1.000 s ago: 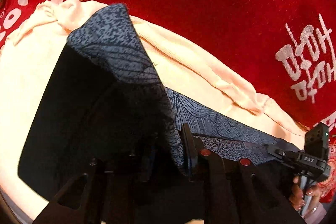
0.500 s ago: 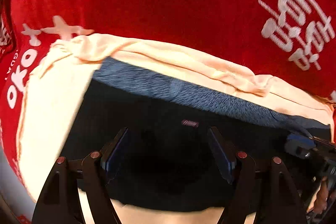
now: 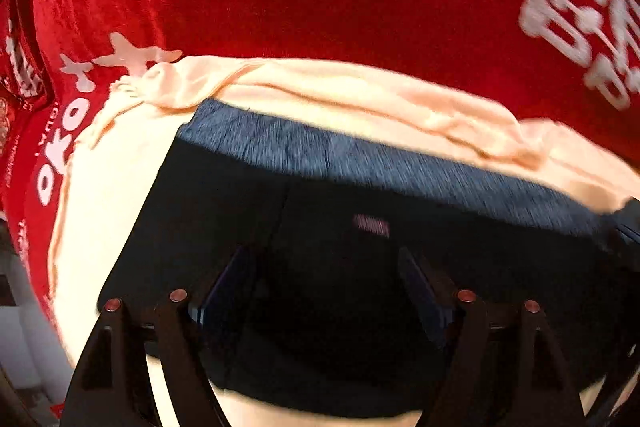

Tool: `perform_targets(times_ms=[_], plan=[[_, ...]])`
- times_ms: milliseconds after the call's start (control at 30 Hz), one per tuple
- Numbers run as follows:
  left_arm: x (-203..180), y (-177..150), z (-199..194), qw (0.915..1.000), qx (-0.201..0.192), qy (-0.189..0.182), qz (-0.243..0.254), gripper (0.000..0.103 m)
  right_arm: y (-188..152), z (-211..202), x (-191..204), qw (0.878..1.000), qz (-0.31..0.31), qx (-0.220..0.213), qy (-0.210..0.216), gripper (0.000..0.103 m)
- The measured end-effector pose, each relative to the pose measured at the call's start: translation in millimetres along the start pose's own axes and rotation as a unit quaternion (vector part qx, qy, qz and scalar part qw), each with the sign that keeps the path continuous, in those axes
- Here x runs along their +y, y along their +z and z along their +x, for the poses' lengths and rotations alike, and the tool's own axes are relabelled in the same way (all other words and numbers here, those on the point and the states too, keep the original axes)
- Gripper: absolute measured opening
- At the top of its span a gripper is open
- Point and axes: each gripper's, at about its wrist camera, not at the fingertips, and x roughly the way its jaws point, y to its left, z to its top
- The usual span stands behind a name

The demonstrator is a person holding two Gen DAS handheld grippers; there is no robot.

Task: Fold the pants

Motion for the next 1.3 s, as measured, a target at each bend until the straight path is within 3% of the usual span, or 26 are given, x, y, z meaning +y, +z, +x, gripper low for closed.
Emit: perform_targets(times_ms=[333, 533, 733, 1033, 1300], plan=[[-63.8, -77.7, -35.7, 0.9962, 0.035, -0.016, 0.079, 0.079, -99.4, -104.7, -52.0, 0.996, 0.082, -0.037, -0.009, 0.063], [-98.7, -109.9, -55.1, 0.9905, 0.031, -0.050, 0.125, 0.079, -159.1, -140.1, -73.8, 0.990, 0.108, -0.049, -0.071, 0.063], [-131.7, -144.4, -74.5, 0.9837, 0.010, -0.072, 0.165, 0.079, -232.6, -155.9, -112.1, 0.978, 0.169, -0.051, -0.109, 0.063], [-181.7, -186.0, -108.4, 0.9711, 0.003, -0.142, 0.192, 0.079, -337.6, -171.8, -154.2, 0.958, 0.246, -0.060, -0.133, 0.063], [-251.8, -198.4, -110.4, 0.9557, 0.031, -0.204, 0.210, 0.079, -354.0, -152.5, -173.3, 0.963, 0.244, -0.053, -0.096, 0.063]])
